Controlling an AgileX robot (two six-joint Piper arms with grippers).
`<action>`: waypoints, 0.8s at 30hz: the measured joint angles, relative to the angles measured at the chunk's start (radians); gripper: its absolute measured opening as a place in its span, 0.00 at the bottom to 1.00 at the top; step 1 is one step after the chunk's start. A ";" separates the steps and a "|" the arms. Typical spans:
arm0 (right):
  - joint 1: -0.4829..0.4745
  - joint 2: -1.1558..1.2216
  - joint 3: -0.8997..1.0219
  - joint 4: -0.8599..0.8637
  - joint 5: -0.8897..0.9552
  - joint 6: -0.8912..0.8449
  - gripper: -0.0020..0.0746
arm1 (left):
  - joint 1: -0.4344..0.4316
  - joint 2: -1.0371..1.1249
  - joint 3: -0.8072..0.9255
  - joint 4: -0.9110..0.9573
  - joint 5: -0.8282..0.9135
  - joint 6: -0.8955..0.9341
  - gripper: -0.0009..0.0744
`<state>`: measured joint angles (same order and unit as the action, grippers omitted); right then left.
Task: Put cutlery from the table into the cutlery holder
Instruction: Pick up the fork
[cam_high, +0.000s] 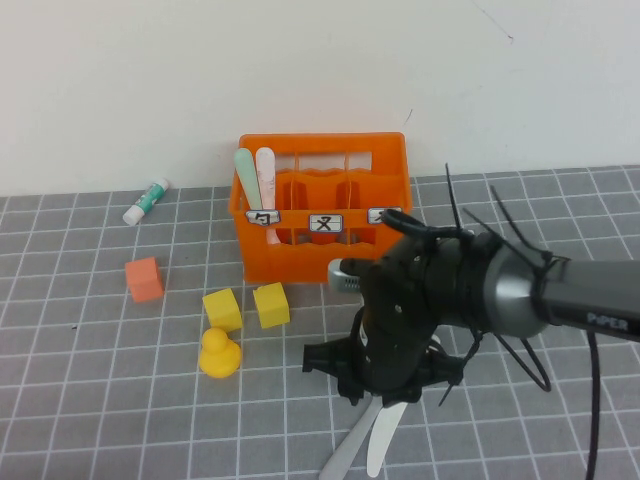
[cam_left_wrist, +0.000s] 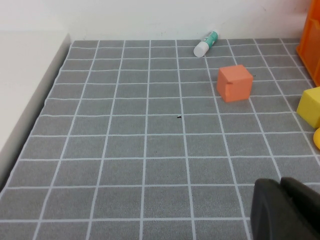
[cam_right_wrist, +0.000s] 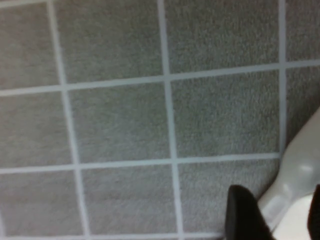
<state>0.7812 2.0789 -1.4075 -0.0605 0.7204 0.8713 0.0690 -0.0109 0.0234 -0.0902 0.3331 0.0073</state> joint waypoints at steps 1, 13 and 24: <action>0.000 0.006 0.000 0.000 -0.002 0.000 0.39 | 0.000 0.000 0.000 0.000 0.000 0.000 0.01; 0.000 0.050 -0.006 -0.020 -0.053 0.023 0.39 | 0.000 0.000 0.000 0.000 0.000 0.000 0.01; 0.000 0.059 -0.014 -0.026 -0.046 0.010 0.37 | 0.000 0.000 0.000 0.000 0.000 0.000 0.01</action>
<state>0.7812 2.1375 -1.4214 -0.0865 0.6740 0.8813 0.0690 -0.0109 0.0234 -0.0902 0.3331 0.0073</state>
